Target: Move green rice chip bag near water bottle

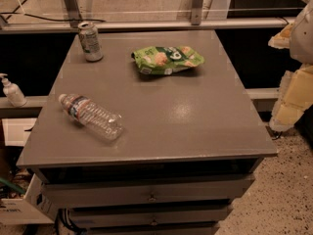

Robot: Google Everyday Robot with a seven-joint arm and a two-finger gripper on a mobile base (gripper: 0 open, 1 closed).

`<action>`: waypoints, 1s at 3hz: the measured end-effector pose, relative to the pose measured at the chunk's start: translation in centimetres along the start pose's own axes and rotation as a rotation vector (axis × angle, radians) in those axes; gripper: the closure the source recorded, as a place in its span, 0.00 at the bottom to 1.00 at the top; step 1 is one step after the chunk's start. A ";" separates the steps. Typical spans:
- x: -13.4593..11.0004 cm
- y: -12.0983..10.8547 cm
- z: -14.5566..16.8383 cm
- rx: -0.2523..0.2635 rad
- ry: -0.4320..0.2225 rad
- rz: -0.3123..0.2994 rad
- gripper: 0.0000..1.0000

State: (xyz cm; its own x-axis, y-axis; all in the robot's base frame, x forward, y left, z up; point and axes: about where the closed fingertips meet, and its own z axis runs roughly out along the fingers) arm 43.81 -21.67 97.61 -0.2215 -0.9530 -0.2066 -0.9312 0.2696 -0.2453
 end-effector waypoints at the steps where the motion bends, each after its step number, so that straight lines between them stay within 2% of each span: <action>1: -0.5 -0.2 0.1 0.012 -0.009 -0.011 0.00; 2: -2.9 -1.9 3.3 0.013 -0.061 -0.070 0.00; 3: -6.0 -4.4 6.6 0.026 -0.140 -0.136 0.00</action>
Offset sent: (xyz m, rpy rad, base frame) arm 0.0839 0.0565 -0.0517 0.0874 -0.0857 0.1658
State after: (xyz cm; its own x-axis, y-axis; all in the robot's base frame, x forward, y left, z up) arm 51.14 -16.20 93.65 -0.0500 -0.9530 -0.2987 -0.9416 0.1446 -0.3040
